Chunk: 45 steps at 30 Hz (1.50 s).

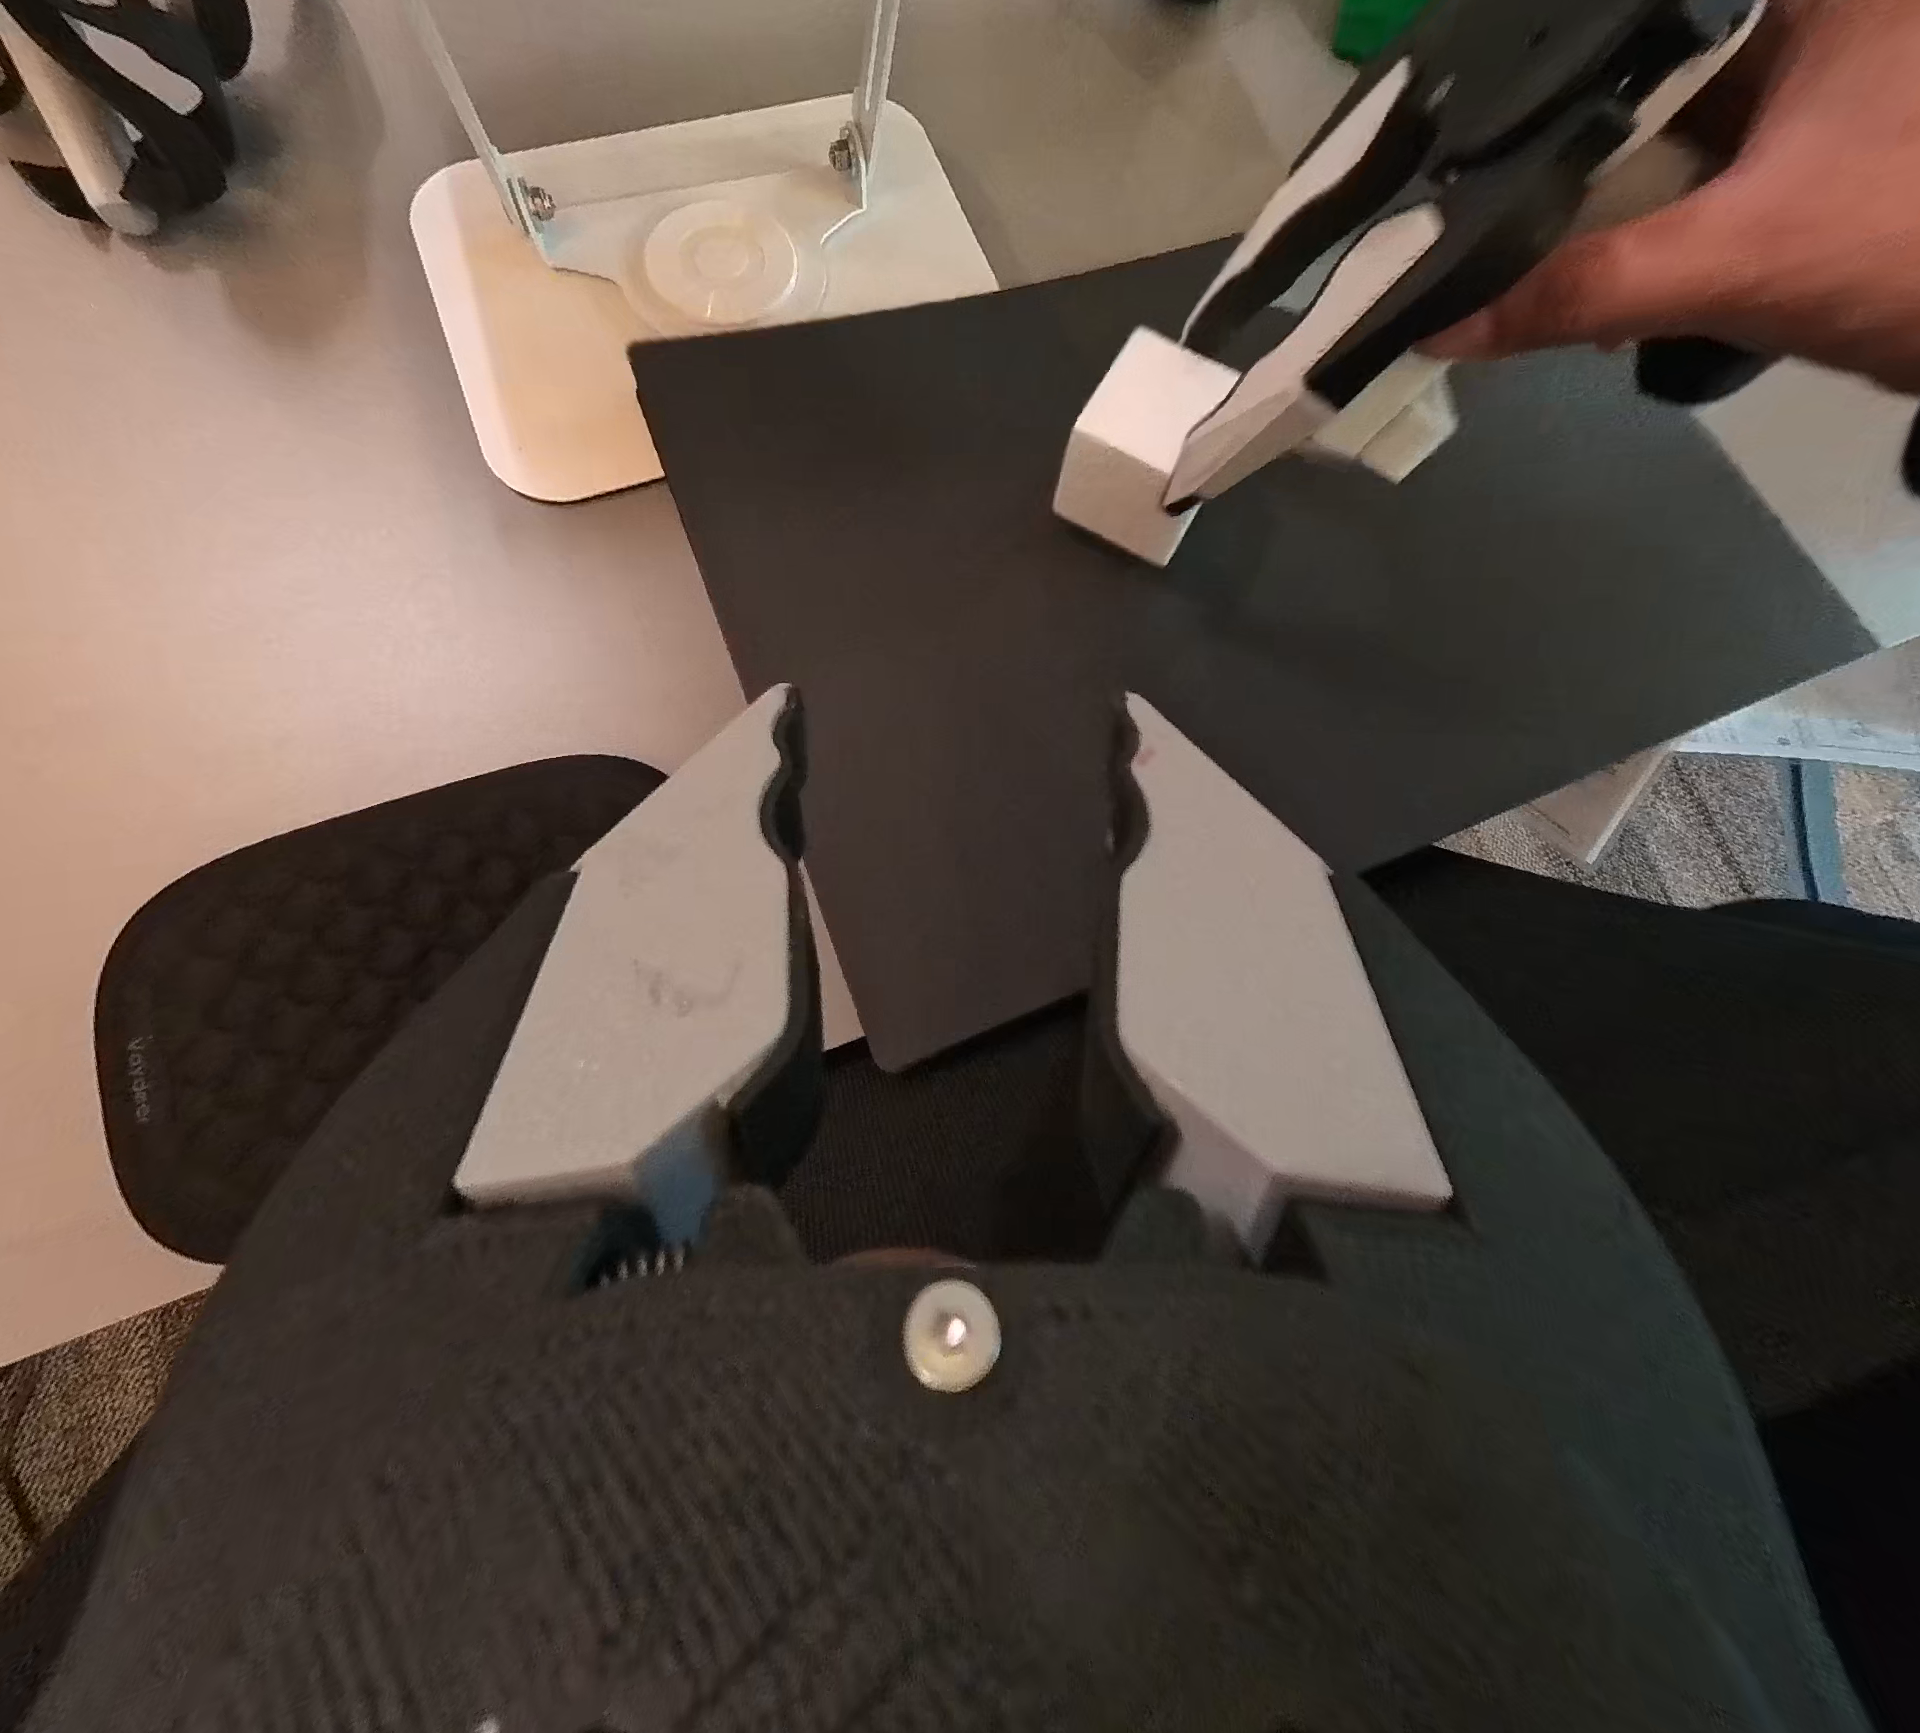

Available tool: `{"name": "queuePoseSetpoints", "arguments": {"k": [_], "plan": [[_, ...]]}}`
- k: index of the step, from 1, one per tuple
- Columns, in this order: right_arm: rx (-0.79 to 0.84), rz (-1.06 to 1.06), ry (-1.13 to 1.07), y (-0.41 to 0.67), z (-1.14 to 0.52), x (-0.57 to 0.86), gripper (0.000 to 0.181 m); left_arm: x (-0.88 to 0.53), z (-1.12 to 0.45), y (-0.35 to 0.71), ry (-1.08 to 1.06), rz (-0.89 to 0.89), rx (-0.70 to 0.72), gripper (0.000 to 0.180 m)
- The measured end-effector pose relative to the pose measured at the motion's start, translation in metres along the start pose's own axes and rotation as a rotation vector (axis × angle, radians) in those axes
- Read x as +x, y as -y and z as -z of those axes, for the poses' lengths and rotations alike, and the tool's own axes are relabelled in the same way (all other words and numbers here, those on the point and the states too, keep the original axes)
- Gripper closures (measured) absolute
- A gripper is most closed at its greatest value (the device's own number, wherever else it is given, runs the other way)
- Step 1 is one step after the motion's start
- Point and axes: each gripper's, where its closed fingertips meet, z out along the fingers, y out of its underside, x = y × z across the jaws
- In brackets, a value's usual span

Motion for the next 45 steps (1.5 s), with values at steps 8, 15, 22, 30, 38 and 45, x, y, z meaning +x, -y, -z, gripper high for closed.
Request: {"name": "queuePoseSetpoints", "arguments": {"k": [8,15,22,30,38,45], "plan": [[0.235,0.213,0.019,0.097,0.193,0.007,0.123,-0.003,0.005,0.003,0.01,0.021,0.039,0.124],[0.282,0.334,-0.163,0.265,0.273,0.066,0.123,-0.006,0.002,0.001,0.041,0.019,0.013,0.124],[0.079,0.36,-0.15,0.304,0.229,0.08,0.12,-0.012,0.002,-0.003,0.084,0.036,-0.009,0.124],[0.101,0.42,-0.132,0.318,0.241,0.074,0.126,-0.013,-0.004,-0.006,0.096,0.032,-0.051,0.125],[0.044,0.453,-0.159,0.315,0.229,0.076,0.123,-0.012,-0.004,-0.007,0.096,0.026,-0.057,0.125],[0.15,0.411,-0.196,0.315,0.259,0.071,0.103,-0.009,-0.003,-0.005,0.073,0.024,-0.039,0.124]]}}
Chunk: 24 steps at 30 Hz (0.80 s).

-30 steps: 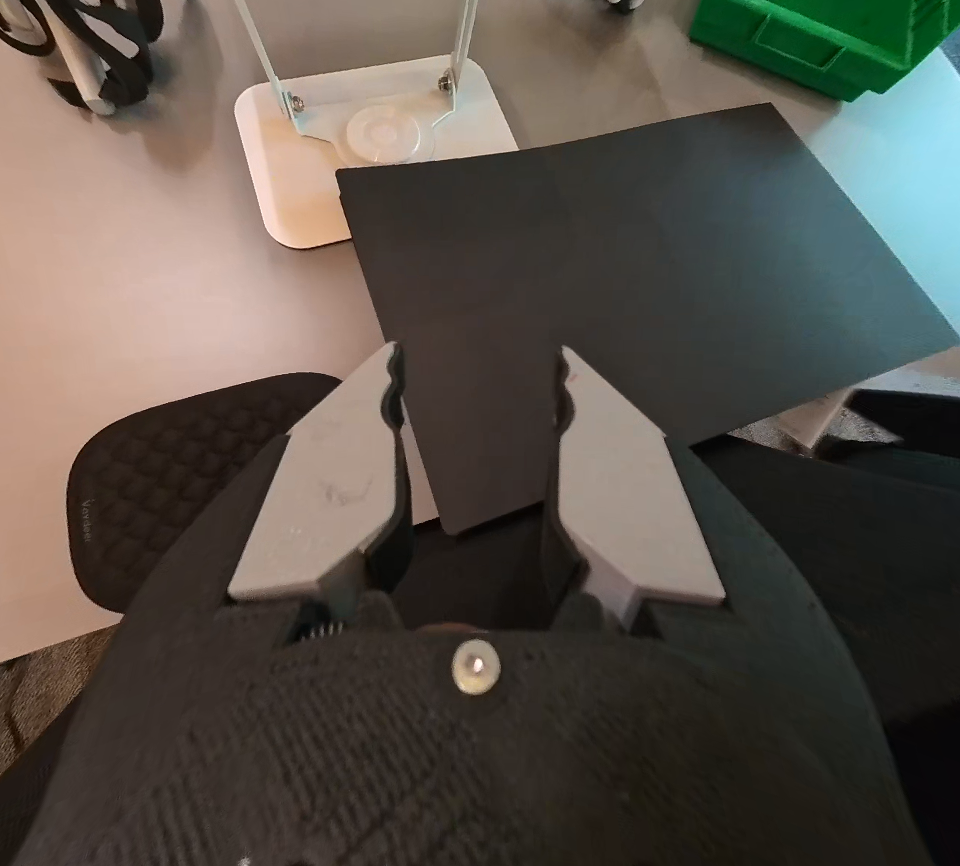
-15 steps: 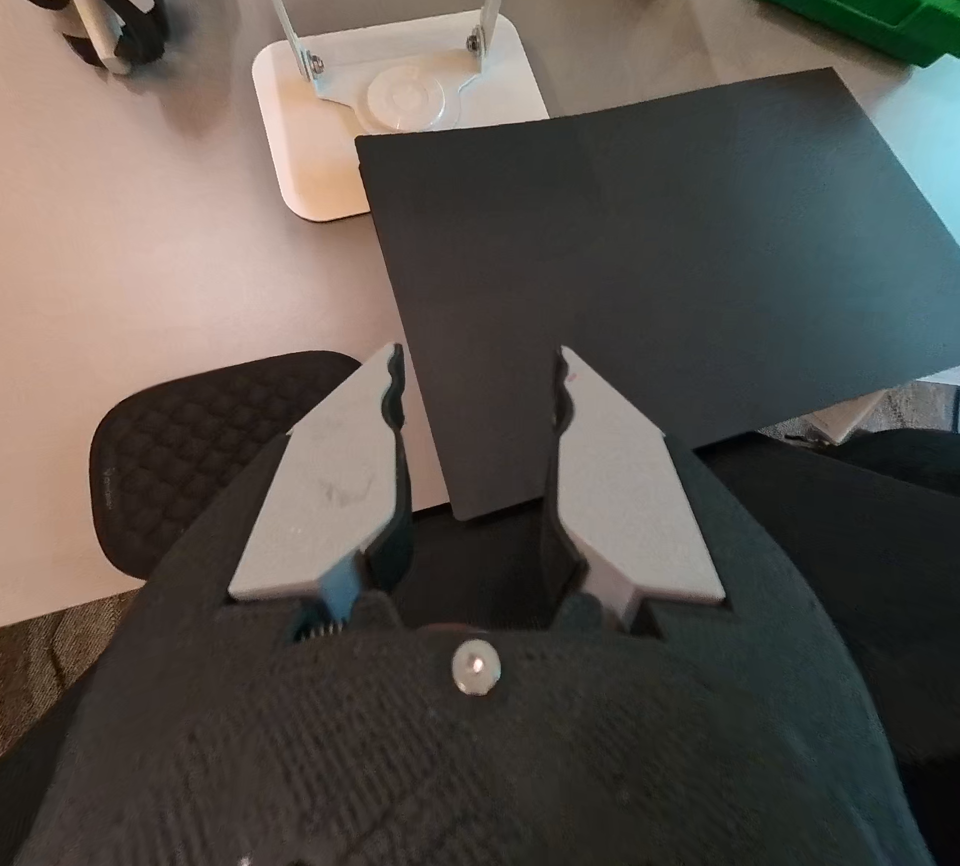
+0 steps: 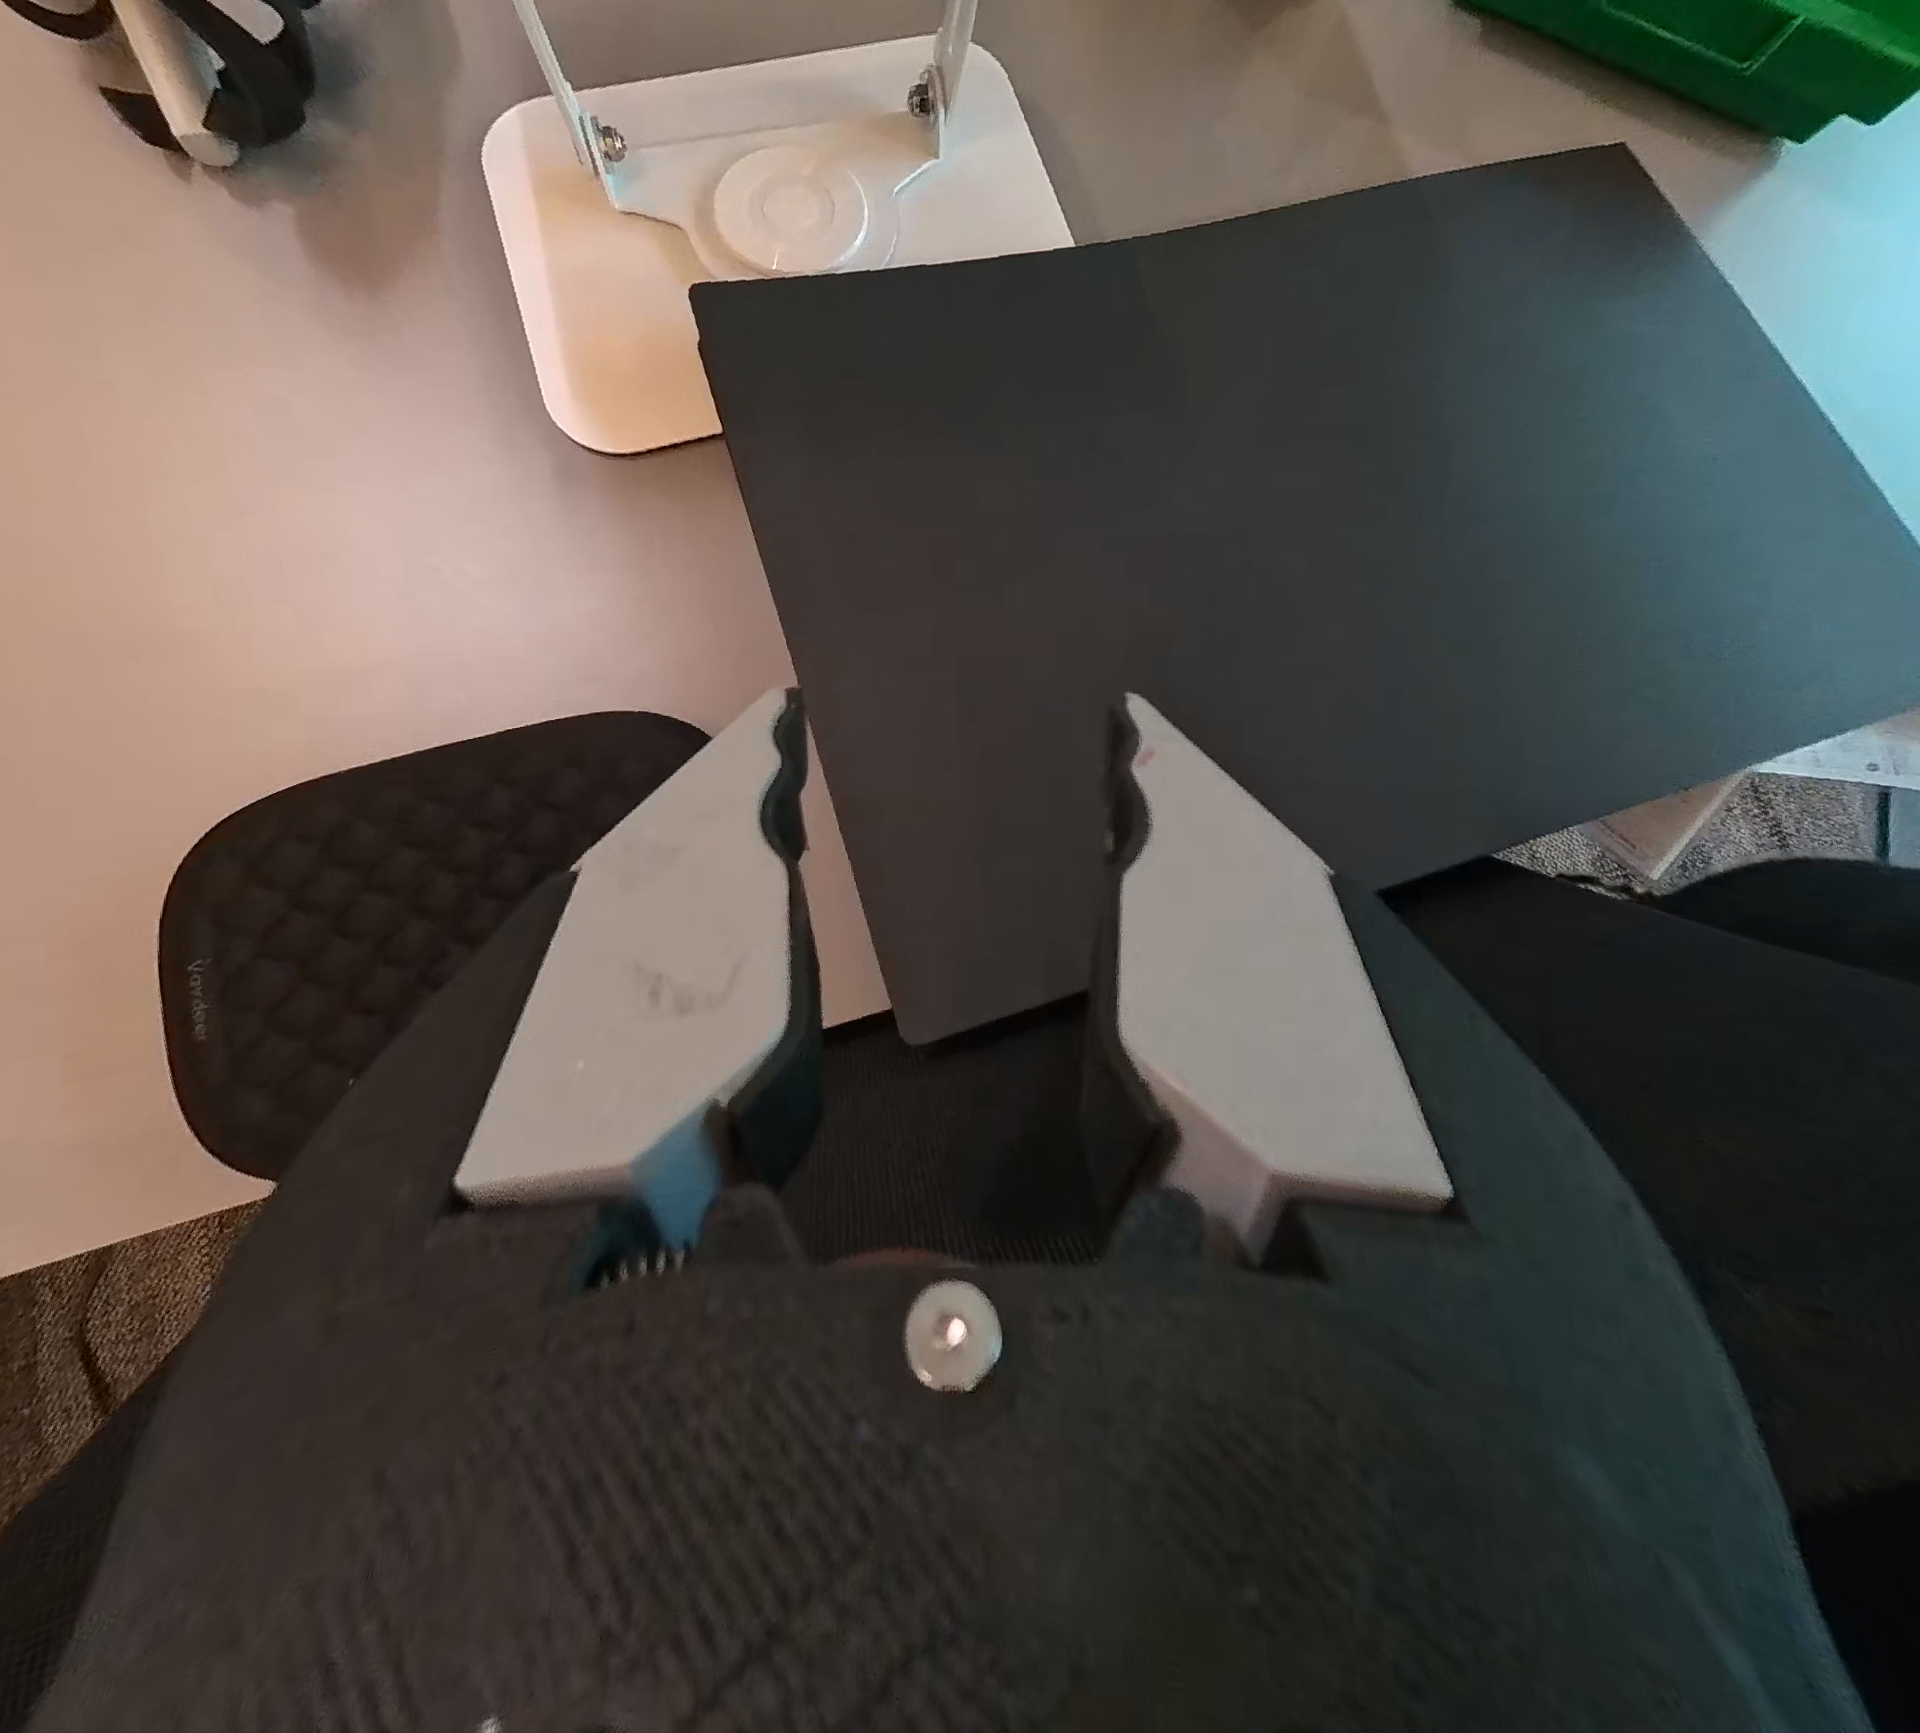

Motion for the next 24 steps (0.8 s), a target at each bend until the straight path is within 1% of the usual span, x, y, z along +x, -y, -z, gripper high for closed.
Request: {"name": "queuePoseSetpoints", "arguments": {"k": [4,6,7,10,13,17,20,24], "plan": [[0.166,-0.087,-0.046,-0.025,0.06,-0.009,0.097,0.004,0.001,0.002,-0.02,-0.011,0.01,0.123],[0.236,-0.141,-0.048,-0.065,0.089,-0.028,0.093,0.007,0.004,0.006,-0.04,-0.02,0.021,0.119],[0.247,-0.162,-0.062,-0.094,0.1,-0.039,0.091,0.01,0.007,0.01,-0.055,-0.031,0.043,0.119],[0.227,-0.25,-0.169,-0.204,0.121,-0.077,0.091,0.021,0.019,0.023,-0.116,-0.082,0.115,0.117],[0.196,-0.431,-0.23,-0.321,0.126,-0.129,0.094,0.035,0.024,0.031,-0.183,-0.145,0.128,0.11],[0.115,-0.665,-0.316,-0.457,0.128,-0.181,0.094,0.054,0.024,0.052,-0.242,-0.21,0.158,0.106],[0.071,-0.782,-0.378,-0.531,0.141,-0.195,0.097,0.082,0.02,0.07,-0.308,-0.208,0.142,0.102],[0.108,-0.92,-0.405,-0.605,0.151,-0.192,0.101,0.133,0.018,0.089,-0.327,-0.297,0.138,0.103]]}}
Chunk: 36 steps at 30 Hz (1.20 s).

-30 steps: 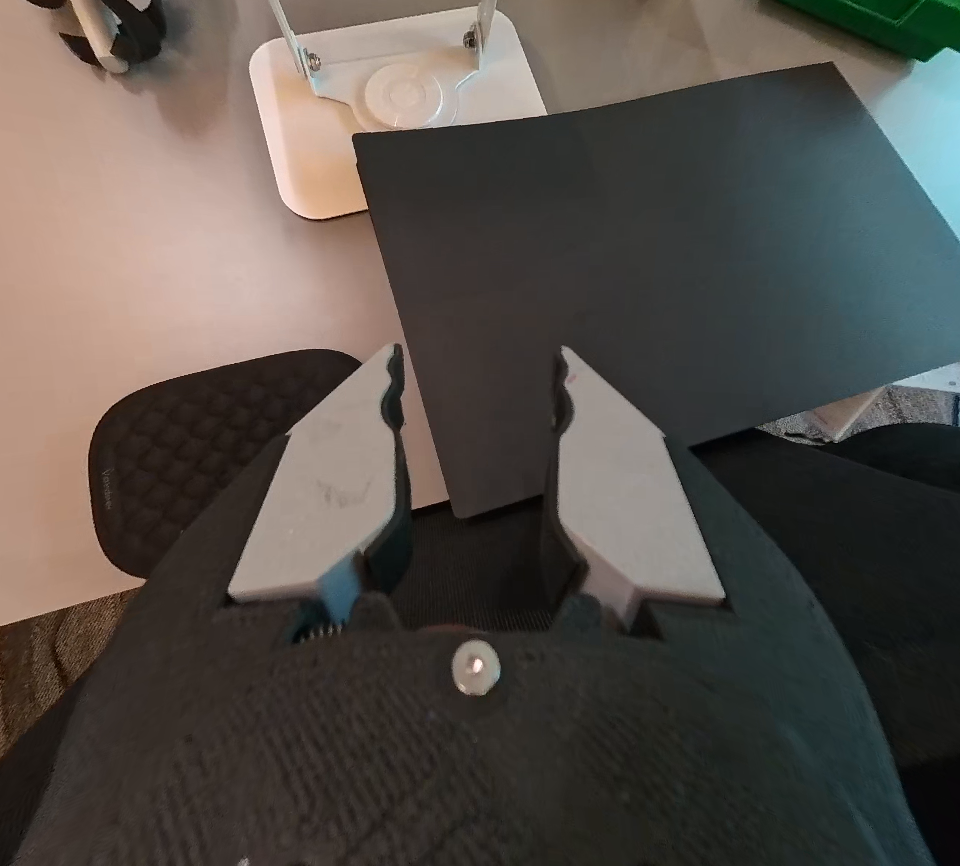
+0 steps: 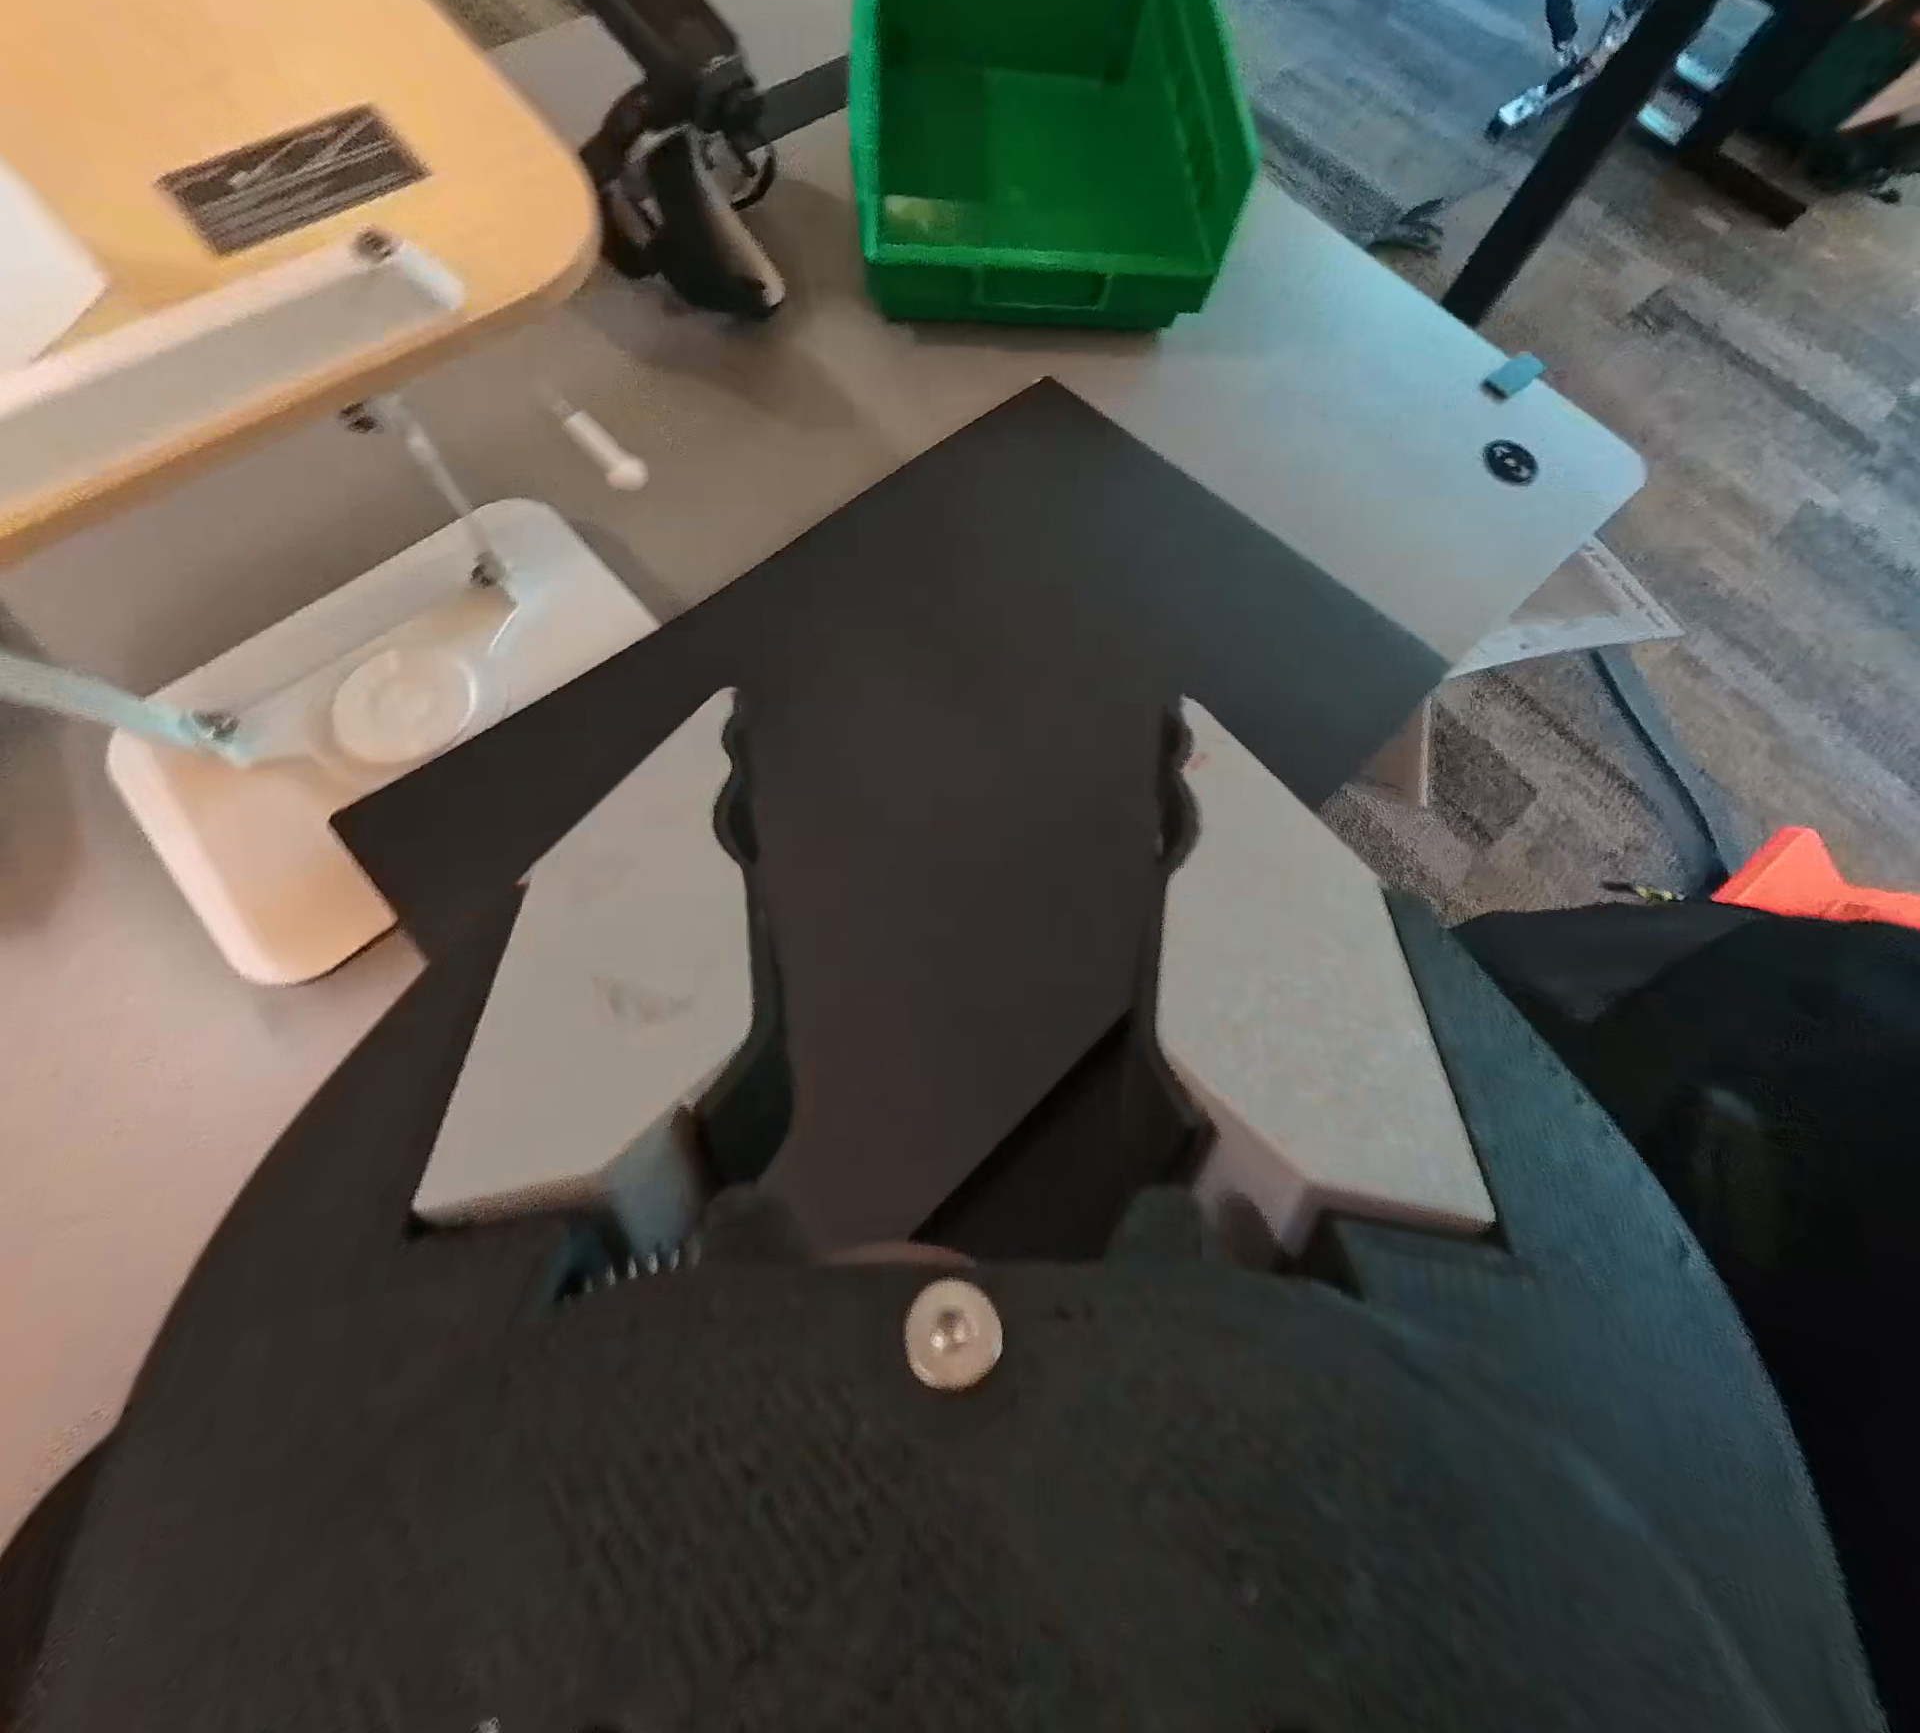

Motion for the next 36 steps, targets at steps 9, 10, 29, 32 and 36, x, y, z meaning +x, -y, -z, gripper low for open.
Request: {"name": "queuePoseSetpoints", "arguments": {"k": [9,10,29,32,36], "plan": [[-0.01,0.035,0.234,-0.043,-0.061,0.082,0.102,0.163,-0.104,0.077,-0.082,-0.04,-0.093,0.103],[-0.002,0.031,0.278,-0.048,-0.066,0.092,0.102,0.175,-0.133,0.087,-0.058,-0.053,-0.098,0.104],[-0.085,-0.146,0.25,-0.184,0.041,0.273,0.109,0.204,-0.416,0.052,0.163,0.058,-0.478,0.178],[-0.076,-0.1,0.249,-0.173,0.049,0.285,0.113,0.231,-0.39,0.029,0.185,0.182,-0.412,0.176],[-0.028,-0.001,0.302,-0.136,0.024,0.312,0.116,0.264,-0.371,0.013,0.167,0.25,-0.398,0.172]]}}
